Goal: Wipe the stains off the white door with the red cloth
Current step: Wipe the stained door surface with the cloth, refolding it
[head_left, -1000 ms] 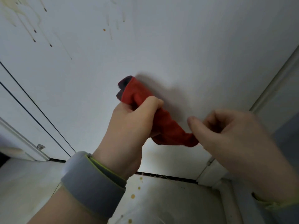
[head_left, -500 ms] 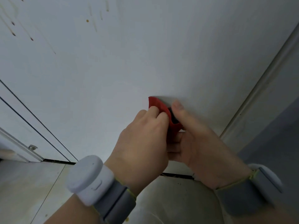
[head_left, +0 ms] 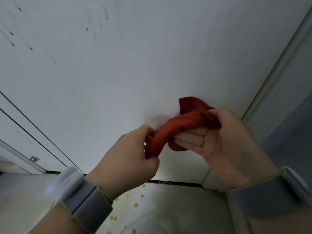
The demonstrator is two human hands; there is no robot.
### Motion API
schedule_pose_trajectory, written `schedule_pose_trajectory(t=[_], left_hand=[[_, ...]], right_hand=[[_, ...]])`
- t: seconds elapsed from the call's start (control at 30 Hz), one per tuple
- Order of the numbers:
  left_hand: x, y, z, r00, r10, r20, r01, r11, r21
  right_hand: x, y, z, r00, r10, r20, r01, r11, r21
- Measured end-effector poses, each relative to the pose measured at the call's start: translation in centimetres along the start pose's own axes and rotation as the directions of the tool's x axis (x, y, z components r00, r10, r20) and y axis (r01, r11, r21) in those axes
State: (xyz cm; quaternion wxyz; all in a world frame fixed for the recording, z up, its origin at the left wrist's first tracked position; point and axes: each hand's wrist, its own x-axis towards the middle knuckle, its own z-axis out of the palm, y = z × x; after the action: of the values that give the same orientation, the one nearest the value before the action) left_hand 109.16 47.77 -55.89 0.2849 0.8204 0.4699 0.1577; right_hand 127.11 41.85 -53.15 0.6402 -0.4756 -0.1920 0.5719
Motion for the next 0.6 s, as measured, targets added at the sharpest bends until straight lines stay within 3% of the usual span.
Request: schedule_pose_trajectory(t=[0.2,0.3,0.4,0.6], left_hand=[[0.7,-0.9,-0.9,0.981,-0.116,-0.157,0.123,0.992,0.036],[1.0,-1.3,-1.9,0.964,-0.219,-0.151,0.213,0.976,-0.053],[0.9,-1.4,-2.7,0.943,-0.287,-0.167,0.286,0.958,-0.036],[0.8,-1.8,-4.5,0.936,-0.292,-0.198,0.332,0.918,0.218]], right_hand=[[-0.7,-0.5,0.9,1.0,-0.01,0.0,0.01,0.998,-0.063],[-0.8,-0.5,1.1,1.0,-0.03,-0.006,0.029,0.982,-0.187],[-0.8,-0.2,0.9,0.999,-0.026,0.019,0.03,0.975,-0.22],[0.1,1.3,2.1,0.991,0.13,-0.023,-0.132,0.988,-0.086]])
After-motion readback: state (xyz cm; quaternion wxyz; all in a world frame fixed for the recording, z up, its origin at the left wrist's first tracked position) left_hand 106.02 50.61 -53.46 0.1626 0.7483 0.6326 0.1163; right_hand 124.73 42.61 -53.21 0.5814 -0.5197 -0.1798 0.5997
